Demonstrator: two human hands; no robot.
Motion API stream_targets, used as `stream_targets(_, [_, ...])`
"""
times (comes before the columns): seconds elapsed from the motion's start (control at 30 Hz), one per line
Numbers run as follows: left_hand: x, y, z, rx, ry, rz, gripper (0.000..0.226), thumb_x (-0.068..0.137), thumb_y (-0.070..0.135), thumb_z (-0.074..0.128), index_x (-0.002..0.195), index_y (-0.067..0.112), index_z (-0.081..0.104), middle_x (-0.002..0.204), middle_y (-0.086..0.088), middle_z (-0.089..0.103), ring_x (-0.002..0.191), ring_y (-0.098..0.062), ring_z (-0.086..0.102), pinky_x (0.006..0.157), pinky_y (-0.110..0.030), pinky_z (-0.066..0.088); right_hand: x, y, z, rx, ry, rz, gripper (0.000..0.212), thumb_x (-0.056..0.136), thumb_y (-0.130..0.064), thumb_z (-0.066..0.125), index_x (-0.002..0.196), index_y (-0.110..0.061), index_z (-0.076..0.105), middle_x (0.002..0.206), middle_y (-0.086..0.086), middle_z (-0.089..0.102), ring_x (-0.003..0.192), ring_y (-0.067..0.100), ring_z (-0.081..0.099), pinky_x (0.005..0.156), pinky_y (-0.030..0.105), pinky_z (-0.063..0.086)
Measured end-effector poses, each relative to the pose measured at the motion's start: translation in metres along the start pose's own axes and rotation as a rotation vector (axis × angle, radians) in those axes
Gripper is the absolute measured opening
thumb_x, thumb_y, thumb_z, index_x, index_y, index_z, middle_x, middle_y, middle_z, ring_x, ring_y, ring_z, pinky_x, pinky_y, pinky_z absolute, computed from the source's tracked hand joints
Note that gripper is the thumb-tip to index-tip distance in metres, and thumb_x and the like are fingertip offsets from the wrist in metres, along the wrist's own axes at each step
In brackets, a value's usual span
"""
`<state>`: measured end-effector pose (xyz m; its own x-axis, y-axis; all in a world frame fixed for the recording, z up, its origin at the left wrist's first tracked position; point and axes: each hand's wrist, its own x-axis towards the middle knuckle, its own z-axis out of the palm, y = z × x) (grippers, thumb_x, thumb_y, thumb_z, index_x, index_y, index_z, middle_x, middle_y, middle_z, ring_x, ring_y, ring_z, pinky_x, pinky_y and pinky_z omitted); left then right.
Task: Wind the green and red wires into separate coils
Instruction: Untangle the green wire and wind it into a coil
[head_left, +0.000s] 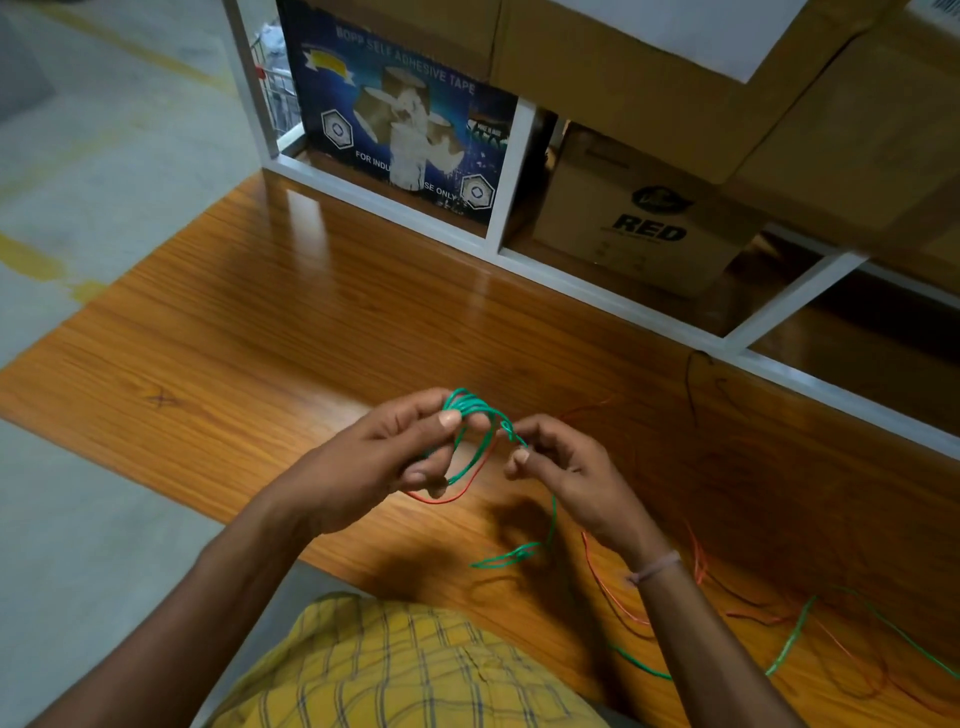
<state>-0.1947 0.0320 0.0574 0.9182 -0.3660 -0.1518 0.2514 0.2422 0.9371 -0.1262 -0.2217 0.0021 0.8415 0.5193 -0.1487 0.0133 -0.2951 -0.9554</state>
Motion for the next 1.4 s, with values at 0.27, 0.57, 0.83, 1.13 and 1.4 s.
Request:
stream_targets(0.27, [-0.006,0.001,-0.008,0.620,-0.038,-0.003,0.015,0.112,0.030,0.049,0.104,0.025,0.061,0.074,0.003,0.055,0.069,-0.011,0.056,0.068,-0.028,0.051,0.014,-0.008,-0.020,-0.217,0.349,-0.006,0.034,0.097,-0.031,0.075,0.074,-0.010,0.059,0.063,0.001,0.049,0.058,0.009,0.041,0.055,0.033,0.034])
stream_targets(0.57, [-0.004,-0.012,0.000,1.270,-0.120,0.086,0.016,0.112,0.038,0.046,0.103,0.025,0.050,0.077,0.014,0.049,0.071,-0.009,0.049,0.065,-0.029,0.033,0.031,-0.024,-0.014,0.251,0.334,0.390,0.033,0.104,-0.021,0.063,0.071,-0.013,0.060,0.048,-0.007,0.028,0.036,0.003,0.020,0.037,0.017,0.014])
stream_targets(0.83, [-0.010,-0.015,-0.029,1.190,-0.160,-0.035,0.012,0.112,0.035,0.050,0.101,0.031,0.051,0.072,0.013,0.051,0.066,-0.008,0.051,0.067,-0.035,0.040,0.026,-0.025,-0.043,0.905,-0.114,0.631,0.027,0.098,-0.010,0.051,0.110,0.005,0.070,0.061,-0.009,0.008,0.047,0.005,0.007,0.034,0.016,0.012])
stream_targets(1.13, [-0.007,-0.006,-0.015,-0.328,-0.255,-0.009,0.022,0.111,0.018,0.039,0.108,0.010,0.060,0.055,0.007,0.029,0.049,-0.008,0.022,0.065,-0.027,0.042,0.028,-0.024,-0.017,0.733,-0.044,0.473,0.017,0.102,-0.012,0.053,0.087,-0.009,0.062,0.051,-0.010,0.028,0.039,0.001,0.020,0.034,0.014,0.018])
stream_targets(1.4, [0.018,-0.001,-0.008,-0.838,-0.133,0.122,0.048,0.114,0.027,0.035,0.149,-0.001,0.053,0.109,-0.010,0.074,0.080,-0.018,0.073,0.116,-0.057,0.047,0.016,-0.010,0.035,0.060,0.009,0.250,0.030,0.113,-0.032,0.046,0.089,-0.021,0.060,0.055,-0.013,0.039,0.043,0.002,0.028,0.039,0.016,0.024])
